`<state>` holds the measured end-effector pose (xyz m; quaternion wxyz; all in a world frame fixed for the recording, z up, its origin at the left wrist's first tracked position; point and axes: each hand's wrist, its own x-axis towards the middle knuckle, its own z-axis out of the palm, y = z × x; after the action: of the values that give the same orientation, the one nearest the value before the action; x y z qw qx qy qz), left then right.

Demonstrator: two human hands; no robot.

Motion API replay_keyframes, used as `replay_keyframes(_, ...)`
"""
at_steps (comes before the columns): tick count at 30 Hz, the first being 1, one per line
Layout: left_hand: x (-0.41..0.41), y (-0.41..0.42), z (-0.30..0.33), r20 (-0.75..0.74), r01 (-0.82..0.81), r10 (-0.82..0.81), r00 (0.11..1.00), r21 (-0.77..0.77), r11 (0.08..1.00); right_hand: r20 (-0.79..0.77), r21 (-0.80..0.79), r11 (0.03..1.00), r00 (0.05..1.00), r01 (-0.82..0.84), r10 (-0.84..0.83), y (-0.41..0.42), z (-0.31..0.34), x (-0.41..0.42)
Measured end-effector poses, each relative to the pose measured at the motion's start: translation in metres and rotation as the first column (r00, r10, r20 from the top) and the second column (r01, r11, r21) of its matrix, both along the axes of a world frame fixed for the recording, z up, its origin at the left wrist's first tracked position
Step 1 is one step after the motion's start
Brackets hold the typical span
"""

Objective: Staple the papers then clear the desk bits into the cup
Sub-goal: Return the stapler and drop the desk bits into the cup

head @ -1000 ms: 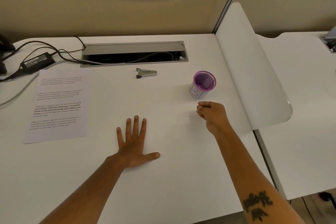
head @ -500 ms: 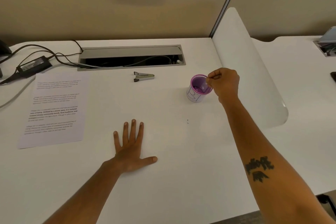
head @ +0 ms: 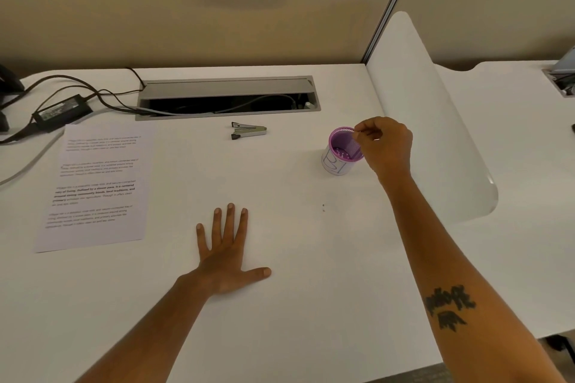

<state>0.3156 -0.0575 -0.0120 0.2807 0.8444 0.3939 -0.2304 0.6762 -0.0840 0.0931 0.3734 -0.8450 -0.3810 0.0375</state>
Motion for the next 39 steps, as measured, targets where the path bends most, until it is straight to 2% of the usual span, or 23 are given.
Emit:
replay_keyframes(5,0.001,0.0,0.001,0.001,-0.002,0.002,1.0,-0.002,1.0,-0.014,0.148,0.981,0.991,-0.129,0.132,-0.032,-0.011,-0.036)
replay_keyframes(8,0.001,0.0,0.001,0.002,-0.008,0.008,1.0,-0.001,1.0,0.032,0.12,0.97,0.977,-0.214,0.211,-0.055,-0.037,-0.052)
replay_keyframes(10,0.0,0.0,0.0,-0.001,-0.008,0.008,1.0,0.002,1.0,0.059,0.026,0.963,0.962,-0.269,0.267,-0.07,-0.063,-0.057)
replay_keyframes(13,0.0,-0.001,0.0,0.005,-0.01,0.01,1.0,-0.004,1.0,0.046,-0.22,0.932,0.952,-0.287,0.303,-0.091,-0.098,-0.058)
replay_keyframes(16,0.0,0.0,0.0,0.008,-0.009,0.009,1.0,-0.003,1.0,0.157,-0.455,0.853,0.919,-0.257,0.361,-0.105,-0.115,-0.057)
replay_keyframes(18,-0.001,0.001,0.0,0.004,-0.008,0.008,1.0,-0.001,1.0,0.224,-0.552,0.795,0.874,-0.25,0.431,-0.112,-0.121,-0.062)
replay_keyframes(21,-0.001,0.001,0.0,0.005,-0.006,0.006,1.0,0.0,1.0,0.234,-0.602,0.754,0.845,-0.263,0.482,-0.116,-0.123,-0.071)
replay_keyframes(24,-0.001,-0.001,0.0,0.002,0.0,0.0,1.0,0.005,1.0,0.238,-0.56,0.787,0.86,-0.258,0.452,-0.118,-0.125,-0.073)
replay_keyframes(27,-0.001,0.0,0.001,0.006,0.001,-0.001,1.0,0.002,1.0,0.139,-0.36,0.918,0.964,-0.164,0.226,-0.117,-0.129,-0.076)
replay_keyframes(29,-0.001,0.001,0.0,0.008,0.002,-0.002,1.0,0.003,1.0,0.083,-0.262,0.962,0.991,-0.079,0.104,-0.114,-0.132,-0.082)
replay_keyframes(35,-0.001,0.001,-0.002,-0.007,-0.001,0.001,1.0,0.007,1.0,0.006,-0.19,0.981,1.0,-0.024,0.026,-0.093,-0.13,-0.092)
replay_keyframes(39,0.0,0.0,-0.002,-0.009,0.003,-0.003,1.0,0.006,1.0,0.018,-0.187,0.982,1.0,-0.019,0.023,-0.085,-0.13,-0.089)
